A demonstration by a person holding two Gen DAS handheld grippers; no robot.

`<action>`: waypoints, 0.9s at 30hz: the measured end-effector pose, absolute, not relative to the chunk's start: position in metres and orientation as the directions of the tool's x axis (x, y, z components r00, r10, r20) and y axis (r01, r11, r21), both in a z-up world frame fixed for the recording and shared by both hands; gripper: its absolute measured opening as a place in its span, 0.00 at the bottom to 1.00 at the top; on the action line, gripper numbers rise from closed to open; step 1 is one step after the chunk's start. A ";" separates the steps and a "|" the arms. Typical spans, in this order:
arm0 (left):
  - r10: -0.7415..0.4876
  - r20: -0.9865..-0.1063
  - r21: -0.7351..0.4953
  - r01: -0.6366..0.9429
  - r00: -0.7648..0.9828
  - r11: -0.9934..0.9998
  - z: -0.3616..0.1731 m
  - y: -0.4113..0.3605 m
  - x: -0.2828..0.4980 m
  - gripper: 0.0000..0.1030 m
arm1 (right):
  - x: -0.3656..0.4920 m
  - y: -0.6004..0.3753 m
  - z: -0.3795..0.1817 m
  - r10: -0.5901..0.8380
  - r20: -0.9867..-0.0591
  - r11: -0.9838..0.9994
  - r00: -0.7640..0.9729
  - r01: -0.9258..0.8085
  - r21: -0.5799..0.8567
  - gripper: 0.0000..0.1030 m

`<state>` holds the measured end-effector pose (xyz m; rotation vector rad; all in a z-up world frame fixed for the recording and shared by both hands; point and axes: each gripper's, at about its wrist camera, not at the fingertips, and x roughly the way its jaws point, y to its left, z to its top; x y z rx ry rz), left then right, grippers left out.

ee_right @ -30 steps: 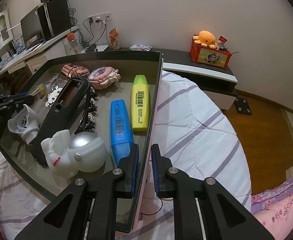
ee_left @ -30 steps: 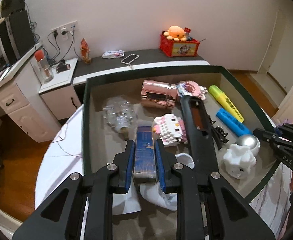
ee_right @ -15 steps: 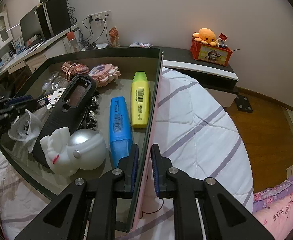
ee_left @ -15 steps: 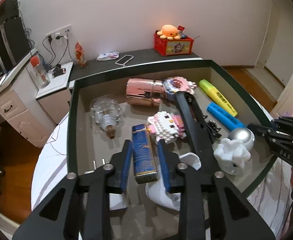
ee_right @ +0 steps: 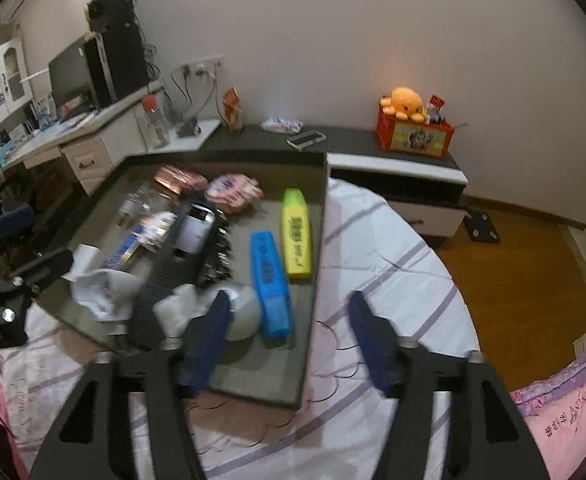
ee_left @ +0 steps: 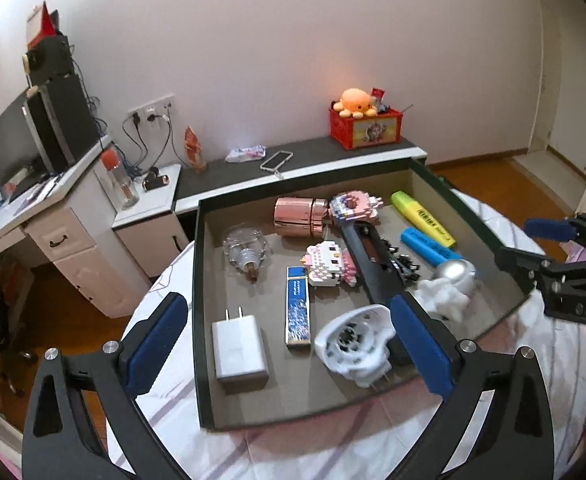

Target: Organize rigid objects

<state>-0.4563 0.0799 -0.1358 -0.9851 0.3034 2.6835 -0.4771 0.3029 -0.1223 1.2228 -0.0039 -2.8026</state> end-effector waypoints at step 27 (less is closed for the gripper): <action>0.229 -0.457 -0.027 -0.244 -0.860 -0.969 -0.065 0.030 -0.254 1.00 | -0.281 0.232 -0.043 -0.143 -0.487 -0.989 -0.862 0.137 0.047 1.00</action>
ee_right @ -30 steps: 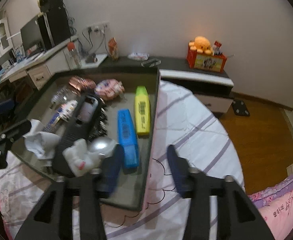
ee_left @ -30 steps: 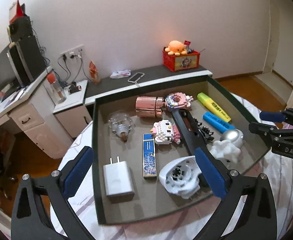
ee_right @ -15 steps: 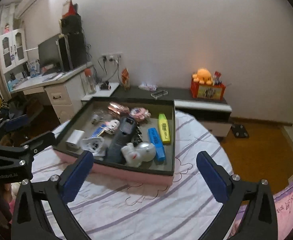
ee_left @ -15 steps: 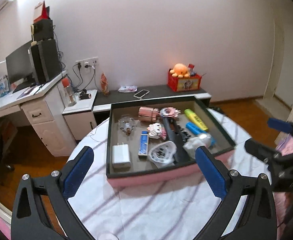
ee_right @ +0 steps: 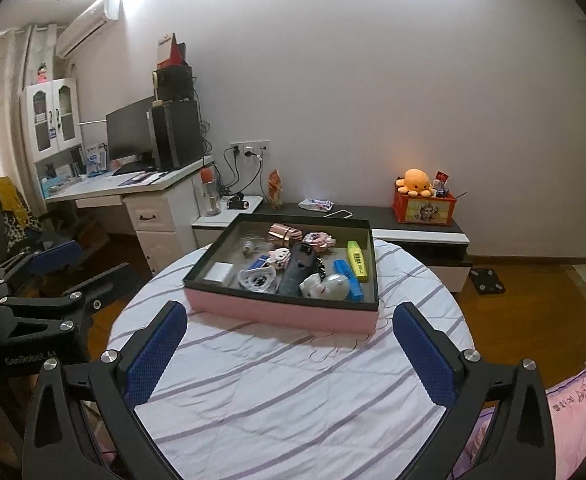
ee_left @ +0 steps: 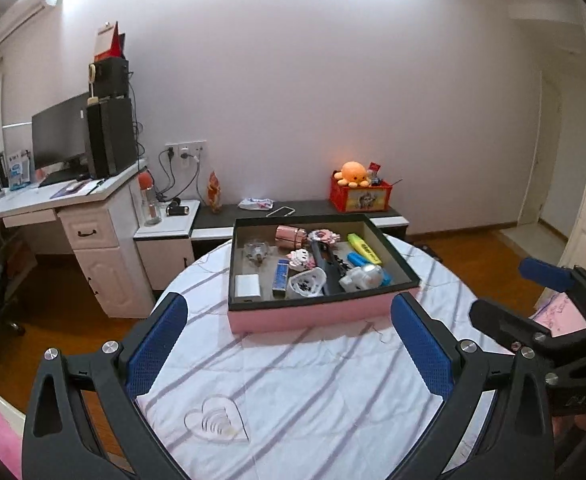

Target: Organize rigid objects

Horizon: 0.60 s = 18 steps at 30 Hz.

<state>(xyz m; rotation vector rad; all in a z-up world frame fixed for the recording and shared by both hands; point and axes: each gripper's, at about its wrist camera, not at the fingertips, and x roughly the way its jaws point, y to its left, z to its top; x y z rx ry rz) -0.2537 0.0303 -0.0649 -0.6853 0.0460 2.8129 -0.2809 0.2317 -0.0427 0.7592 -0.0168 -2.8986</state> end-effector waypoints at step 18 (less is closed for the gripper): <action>0.105 -0.213 0.064 -0.121 -0.971 -0.991 -0.024 0.019 -0.132 1.00 | -0.182 0.215 -0.008 -0.149 -0.271 -0.989 -0.951 0.142 0.045 1.00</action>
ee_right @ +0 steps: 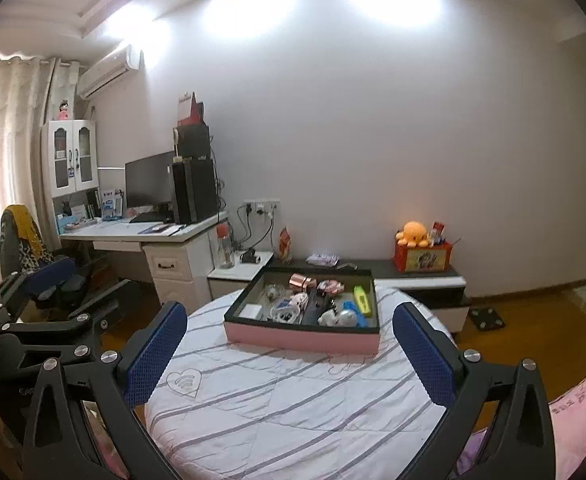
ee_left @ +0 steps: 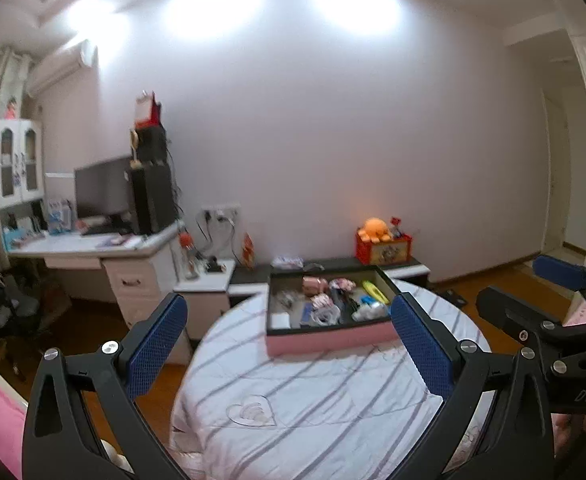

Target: Organize rigid objects

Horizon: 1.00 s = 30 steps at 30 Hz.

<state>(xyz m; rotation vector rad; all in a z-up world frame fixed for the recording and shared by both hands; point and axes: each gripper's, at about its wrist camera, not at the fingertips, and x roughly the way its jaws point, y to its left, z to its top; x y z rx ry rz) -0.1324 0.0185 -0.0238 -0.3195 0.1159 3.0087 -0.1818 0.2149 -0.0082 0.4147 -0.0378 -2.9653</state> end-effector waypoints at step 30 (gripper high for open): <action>0.102 0.020 0.070 -0.101 -0.995 -0.992 0.013 -0.003 -0.009 1.00 | -0.071 0.187 0.035 -0.101 -0.041 -0.993 -0.994 0.103 -0.056 1.00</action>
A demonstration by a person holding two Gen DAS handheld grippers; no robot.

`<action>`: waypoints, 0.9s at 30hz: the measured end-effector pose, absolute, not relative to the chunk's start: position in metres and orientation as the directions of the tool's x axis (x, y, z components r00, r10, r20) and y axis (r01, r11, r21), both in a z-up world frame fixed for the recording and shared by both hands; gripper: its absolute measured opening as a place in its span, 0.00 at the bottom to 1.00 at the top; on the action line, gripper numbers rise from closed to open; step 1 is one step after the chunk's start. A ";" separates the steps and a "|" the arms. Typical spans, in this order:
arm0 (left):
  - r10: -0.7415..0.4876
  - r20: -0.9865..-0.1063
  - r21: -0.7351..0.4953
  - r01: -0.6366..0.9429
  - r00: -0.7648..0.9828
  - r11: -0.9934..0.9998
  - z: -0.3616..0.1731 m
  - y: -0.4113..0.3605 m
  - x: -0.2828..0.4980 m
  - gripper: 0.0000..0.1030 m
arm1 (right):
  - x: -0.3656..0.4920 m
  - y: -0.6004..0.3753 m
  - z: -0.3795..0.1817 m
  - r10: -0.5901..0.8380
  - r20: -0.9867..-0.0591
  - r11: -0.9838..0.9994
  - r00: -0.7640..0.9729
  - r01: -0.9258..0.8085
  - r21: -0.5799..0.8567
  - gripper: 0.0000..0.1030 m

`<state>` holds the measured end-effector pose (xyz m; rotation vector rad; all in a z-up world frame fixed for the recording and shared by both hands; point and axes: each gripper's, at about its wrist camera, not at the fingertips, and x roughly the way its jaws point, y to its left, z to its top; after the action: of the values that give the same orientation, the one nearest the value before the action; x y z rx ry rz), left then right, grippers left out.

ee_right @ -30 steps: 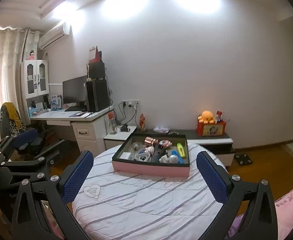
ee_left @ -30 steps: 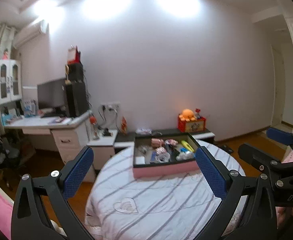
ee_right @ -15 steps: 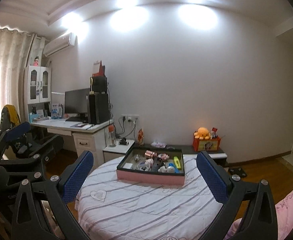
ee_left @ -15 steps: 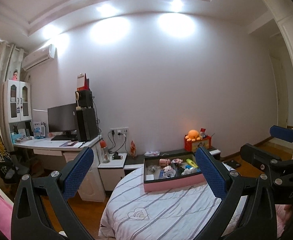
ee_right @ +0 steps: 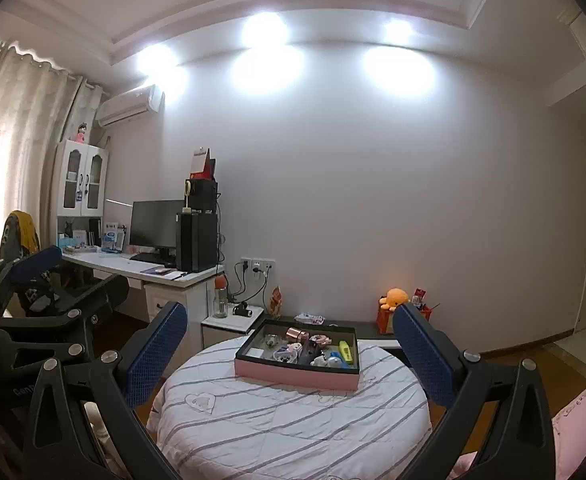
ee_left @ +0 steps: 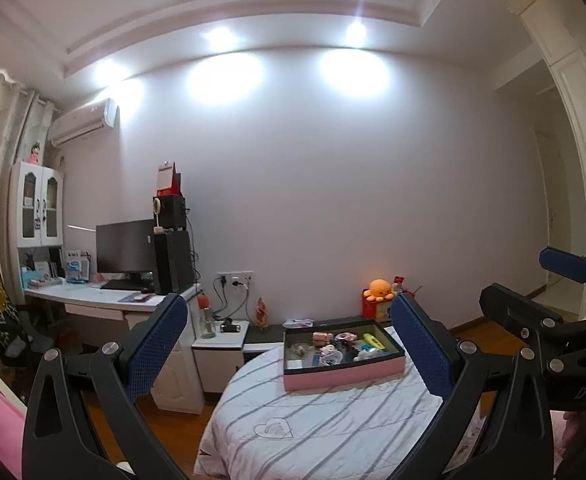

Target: Organize rigid objects

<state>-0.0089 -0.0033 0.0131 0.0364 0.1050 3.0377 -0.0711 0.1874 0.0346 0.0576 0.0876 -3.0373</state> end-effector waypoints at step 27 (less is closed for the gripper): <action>0.050 0.070 0.087 -0.044 -0.996 -0.995 -0.008 -0.018 -0.026 1.00 | -0.080 0.173 0.015 -0.081 0.039 -0.993 -0.996 0.077 -0.084 1.00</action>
<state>-0.0262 -0.0178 -0.0082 0.1117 0.1326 3.0900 -0.0797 0.1733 0.0154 -0.0655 0.1270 -3.0589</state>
